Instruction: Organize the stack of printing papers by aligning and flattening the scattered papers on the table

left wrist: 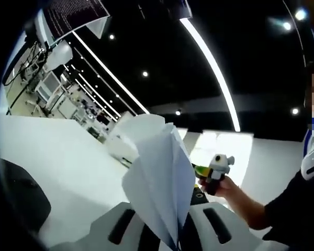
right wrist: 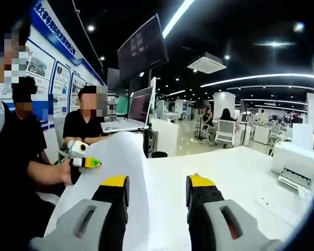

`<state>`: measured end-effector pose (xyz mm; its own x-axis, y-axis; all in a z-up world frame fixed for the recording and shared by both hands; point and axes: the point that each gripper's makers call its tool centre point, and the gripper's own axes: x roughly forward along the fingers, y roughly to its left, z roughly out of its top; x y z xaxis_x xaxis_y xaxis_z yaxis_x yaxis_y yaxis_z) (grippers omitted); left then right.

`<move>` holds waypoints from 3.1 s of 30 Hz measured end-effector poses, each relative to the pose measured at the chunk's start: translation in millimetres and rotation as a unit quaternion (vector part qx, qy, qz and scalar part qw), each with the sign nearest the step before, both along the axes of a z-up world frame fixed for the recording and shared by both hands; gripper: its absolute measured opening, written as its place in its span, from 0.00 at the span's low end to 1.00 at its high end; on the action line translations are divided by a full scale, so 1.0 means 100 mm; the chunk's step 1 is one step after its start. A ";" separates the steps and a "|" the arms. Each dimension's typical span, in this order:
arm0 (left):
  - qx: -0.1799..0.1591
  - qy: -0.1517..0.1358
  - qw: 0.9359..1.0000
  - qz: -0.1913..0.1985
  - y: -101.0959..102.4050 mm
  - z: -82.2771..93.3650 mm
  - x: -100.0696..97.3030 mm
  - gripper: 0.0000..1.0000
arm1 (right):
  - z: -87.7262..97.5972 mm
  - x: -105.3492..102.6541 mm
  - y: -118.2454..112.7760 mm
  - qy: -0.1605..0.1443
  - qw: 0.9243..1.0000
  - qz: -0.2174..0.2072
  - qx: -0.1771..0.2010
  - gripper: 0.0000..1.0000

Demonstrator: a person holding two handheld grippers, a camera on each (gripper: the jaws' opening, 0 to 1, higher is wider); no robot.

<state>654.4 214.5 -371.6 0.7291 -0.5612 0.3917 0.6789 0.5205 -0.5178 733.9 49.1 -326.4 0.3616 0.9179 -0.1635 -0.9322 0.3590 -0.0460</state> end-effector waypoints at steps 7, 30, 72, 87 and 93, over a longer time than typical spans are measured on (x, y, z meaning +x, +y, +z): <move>-0.001 0.001 1.000 -0.001 0.00 0.00 0.00 0.06 | -0.07 0.03 -0.14 0.008 1.000 -0.016 0.000 0.40; 0.004 0.004 1.000 -0.004 -0.02 -0.02 0.00 0.06 | -0.22 0.18 -0.72 0.024 0.996 -0.081 0.010 0.43; 0.015 0.008 1.000 -0.006 -0.02 -0.05 0.02 0.06 | -1.26 0.65 -2.04 0.089 0.961 -0.257 -0.051 0.47; 0.015 0.009 1.000 -0.007 -0.04 -0.05 0.02 0.06 | -1.48 0.80 -2.21 0.105 0.952 -0.278 -0.075 0.50; 0.017 0.010 1.000 -0.008 -0.04 -0.06 0.02 0.06 | -1.52 0.84 -2.21 0.101 0.951 -0.280 -0.080 0.50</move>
<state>656.5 210.1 -377.1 0.7268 -0.5856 0.3588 0.6776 0.5265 -0.5134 818.0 -171.9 -478.6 0.7334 0.5481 -0.4021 -0.5923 0.8055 0.0178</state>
